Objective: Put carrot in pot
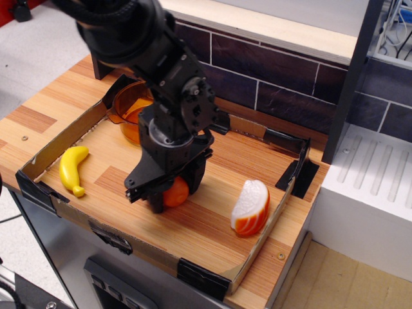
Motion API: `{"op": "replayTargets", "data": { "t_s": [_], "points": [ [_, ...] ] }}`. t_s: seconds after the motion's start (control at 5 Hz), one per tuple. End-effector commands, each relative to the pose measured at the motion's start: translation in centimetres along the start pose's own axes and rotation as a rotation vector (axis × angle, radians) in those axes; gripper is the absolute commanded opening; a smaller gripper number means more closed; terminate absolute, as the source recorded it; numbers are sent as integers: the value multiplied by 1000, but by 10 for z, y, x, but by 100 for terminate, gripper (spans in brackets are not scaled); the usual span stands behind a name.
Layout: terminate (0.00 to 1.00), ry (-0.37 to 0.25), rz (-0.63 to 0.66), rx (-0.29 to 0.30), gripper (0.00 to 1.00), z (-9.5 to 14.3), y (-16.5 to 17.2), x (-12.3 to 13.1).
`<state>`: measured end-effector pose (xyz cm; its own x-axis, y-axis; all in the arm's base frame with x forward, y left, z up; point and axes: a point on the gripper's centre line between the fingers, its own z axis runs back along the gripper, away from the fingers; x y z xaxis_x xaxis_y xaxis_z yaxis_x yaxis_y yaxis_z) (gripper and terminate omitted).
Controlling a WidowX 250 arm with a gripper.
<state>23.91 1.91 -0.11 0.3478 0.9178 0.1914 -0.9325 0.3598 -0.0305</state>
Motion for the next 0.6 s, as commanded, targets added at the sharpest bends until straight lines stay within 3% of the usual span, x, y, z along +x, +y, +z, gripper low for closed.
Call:
{"op": "replayTargets", "data": {
  "t_s": [0.0,0.2,0.4],
  "points": [
    [0,-34,3,-44,0,26,-3,5],
    [0,-18,72,-77,0,63,-9,22],
    [0,-24,133,-66,0,84,-21,47]
  ]
}}
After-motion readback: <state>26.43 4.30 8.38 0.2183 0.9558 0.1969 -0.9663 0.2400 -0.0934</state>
